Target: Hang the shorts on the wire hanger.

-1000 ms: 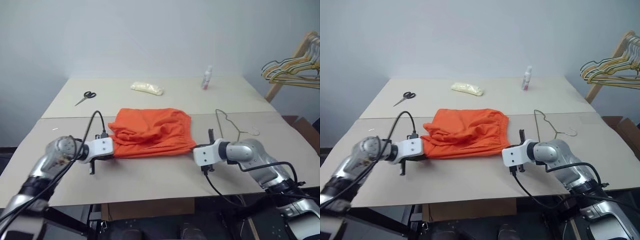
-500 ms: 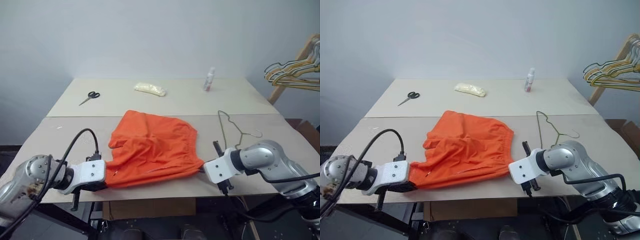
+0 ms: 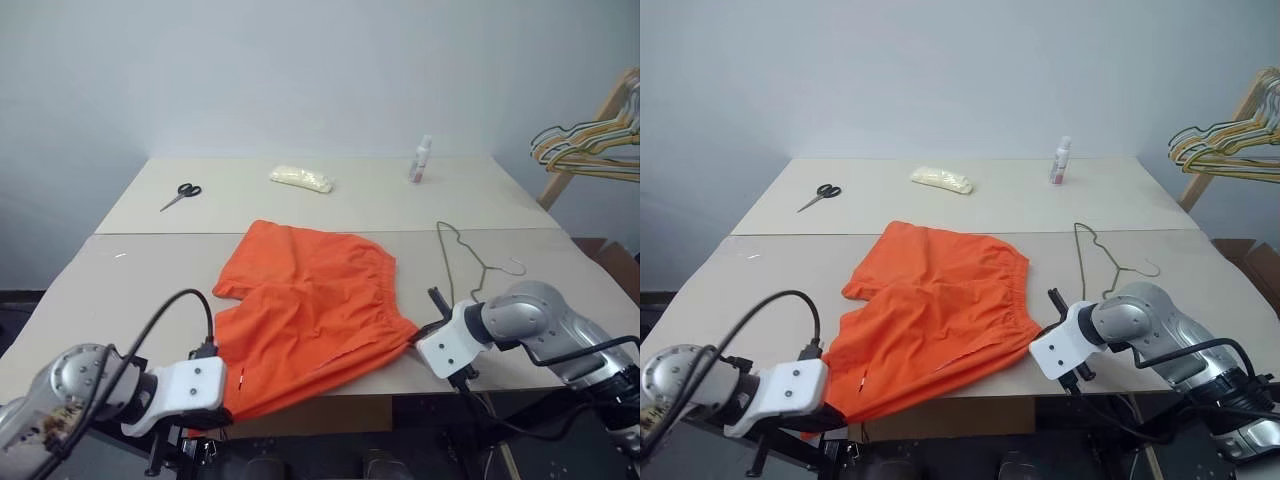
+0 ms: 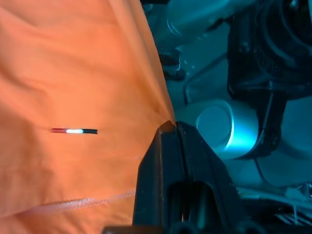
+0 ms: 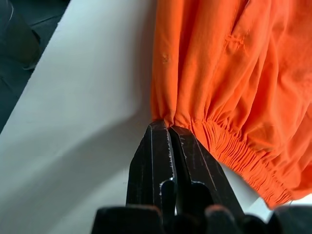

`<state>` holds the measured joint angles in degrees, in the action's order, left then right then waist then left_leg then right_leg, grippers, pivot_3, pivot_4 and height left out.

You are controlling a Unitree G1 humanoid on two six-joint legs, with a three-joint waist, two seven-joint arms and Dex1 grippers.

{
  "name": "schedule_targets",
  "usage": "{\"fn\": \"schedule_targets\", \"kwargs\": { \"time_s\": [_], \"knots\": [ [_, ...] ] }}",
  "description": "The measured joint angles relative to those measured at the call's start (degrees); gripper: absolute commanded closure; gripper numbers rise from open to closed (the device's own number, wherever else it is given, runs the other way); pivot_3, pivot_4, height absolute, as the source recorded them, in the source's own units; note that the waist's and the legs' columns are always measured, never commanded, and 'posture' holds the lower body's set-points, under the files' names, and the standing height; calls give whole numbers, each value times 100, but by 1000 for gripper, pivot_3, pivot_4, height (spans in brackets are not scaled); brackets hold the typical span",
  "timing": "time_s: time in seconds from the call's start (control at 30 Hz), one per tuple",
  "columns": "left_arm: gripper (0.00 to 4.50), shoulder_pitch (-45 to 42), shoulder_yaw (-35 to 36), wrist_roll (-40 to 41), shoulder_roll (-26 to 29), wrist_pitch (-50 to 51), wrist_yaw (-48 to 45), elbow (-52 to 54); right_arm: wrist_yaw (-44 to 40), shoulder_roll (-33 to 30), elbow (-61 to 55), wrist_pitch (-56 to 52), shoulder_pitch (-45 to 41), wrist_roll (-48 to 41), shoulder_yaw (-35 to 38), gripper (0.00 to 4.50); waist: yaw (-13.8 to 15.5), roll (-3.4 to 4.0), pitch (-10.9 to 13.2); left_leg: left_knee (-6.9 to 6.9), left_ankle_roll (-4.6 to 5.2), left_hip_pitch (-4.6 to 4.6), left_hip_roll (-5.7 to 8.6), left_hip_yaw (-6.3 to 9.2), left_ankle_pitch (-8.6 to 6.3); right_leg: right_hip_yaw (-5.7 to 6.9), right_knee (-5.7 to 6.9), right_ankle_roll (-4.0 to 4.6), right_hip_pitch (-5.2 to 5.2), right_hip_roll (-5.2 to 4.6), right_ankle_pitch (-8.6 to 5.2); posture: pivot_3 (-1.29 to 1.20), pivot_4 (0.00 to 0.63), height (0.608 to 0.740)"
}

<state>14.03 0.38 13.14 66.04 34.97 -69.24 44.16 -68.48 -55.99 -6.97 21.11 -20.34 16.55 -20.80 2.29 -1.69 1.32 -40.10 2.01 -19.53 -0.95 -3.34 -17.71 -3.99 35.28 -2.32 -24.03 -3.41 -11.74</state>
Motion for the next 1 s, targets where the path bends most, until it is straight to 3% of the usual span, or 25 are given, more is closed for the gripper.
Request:
{"fn": "schedule_targets", "kwargs": {
  "time_s": [0.2,0.23,0.33,0.43,0.53,0.7,0.77,1.0],
  "knots": [
    [4462,-118,-253,160,-5,-20,50,199,3,-76,264,511,-82,42,-22,4500,-12,-3,2,8,0,1,-1,-3,0,-4,0,15,-3,0,5,111,0,740],
    [4500,-153,-274,188,-5,-30,40,229,2,-76,308,560,-90,43,-23,3985,-13,-3,2,8,0,2,-1,-3,0,-4,0,16,-2,0,4,111,0,740],
    [3868,-289,-285,275,4,-202,-45,216,-30,-76,371,727,-104,30,-61,3248,-13,-3,3,8,0,12,-2,-3,0,-4,3,16,3,0,1,112,0,740],
    [2901,-262,-142,536,-33,-377,-212,79,-207,-111,350,663,-87,-176,-65,2167,-17,-5,5,9,0,14,-3,-4,0,-7,6,17,2,0,0,114,0,740],
    [1938,-127,461,876,-31,-647,-579,-236,-332,-151,183,172,-1,-787,141,1146,-18,-7,10,10,0,16,-6,-2,0,-6,11,23,0,0,-3,119,0,740],
    [354,-79,1467,1198,-83,-1132,-1055,-1125,-181,-204,140,-1384,23,-1573,1017,1140,-9,-3,15,10,0,20,-6,-1,0,-5,15,20,1,-1,-9,114,0,740],
    [354,-360,1608,1444,-308,-1122,-998,-1315,117,-108,206,-2213,-110,-1576,1236,1140,2,-4,15,8,0,18,-6,-2,0,-4,17,18,-2,-1,-10,109,0,740],
    [354,-2020,1008,1621,-1504,-977,211,-1657,2444,1849,1150,-6220,-1038,-1584,1911,1140,-6,-18,8,13,-6,11,9,2,4,-8,43,25,-6,5,35,89,0,740]
  ]
}}
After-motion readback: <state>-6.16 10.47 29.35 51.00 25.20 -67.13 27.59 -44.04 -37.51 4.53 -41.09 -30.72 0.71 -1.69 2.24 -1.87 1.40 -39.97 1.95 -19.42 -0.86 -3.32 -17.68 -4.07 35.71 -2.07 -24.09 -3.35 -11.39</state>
